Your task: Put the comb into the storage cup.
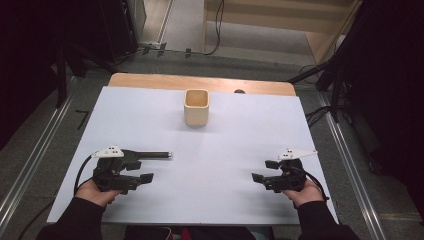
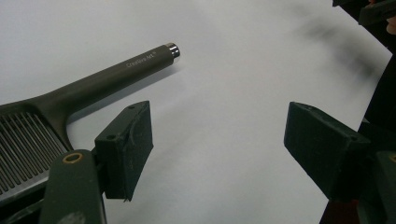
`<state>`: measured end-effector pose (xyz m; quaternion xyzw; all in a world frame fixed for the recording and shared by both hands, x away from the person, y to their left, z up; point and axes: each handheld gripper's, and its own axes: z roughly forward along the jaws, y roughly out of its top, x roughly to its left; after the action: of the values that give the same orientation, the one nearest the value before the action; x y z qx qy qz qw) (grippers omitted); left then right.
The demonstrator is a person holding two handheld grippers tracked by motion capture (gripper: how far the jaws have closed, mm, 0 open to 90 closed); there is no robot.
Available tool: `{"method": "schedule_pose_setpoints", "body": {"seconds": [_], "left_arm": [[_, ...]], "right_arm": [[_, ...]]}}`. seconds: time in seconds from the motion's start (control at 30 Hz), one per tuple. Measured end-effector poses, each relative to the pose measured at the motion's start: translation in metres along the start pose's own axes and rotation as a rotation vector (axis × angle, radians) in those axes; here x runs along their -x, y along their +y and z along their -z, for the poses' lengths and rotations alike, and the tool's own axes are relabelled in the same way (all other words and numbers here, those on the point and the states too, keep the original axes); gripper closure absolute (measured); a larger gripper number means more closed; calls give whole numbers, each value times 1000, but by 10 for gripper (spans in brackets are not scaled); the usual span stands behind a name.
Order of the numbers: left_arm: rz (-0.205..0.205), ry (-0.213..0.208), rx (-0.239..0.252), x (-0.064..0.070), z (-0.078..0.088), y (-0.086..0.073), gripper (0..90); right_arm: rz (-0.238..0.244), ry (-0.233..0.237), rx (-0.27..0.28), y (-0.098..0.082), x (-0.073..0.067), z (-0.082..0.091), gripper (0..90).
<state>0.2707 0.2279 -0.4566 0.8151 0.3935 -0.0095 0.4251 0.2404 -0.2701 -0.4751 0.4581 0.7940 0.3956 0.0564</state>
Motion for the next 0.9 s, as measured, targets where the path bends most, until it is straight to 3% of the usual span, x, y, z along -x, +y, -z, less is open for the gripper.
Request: {"method": "schedule_pose_setpoints", "body": {"seconds": [0.9], "left_arm": [[-4, 6, -13, -1, -1, 0, 244]], "right_arm": [[9, 10, -15, 0, 0, -1, 194]]}}
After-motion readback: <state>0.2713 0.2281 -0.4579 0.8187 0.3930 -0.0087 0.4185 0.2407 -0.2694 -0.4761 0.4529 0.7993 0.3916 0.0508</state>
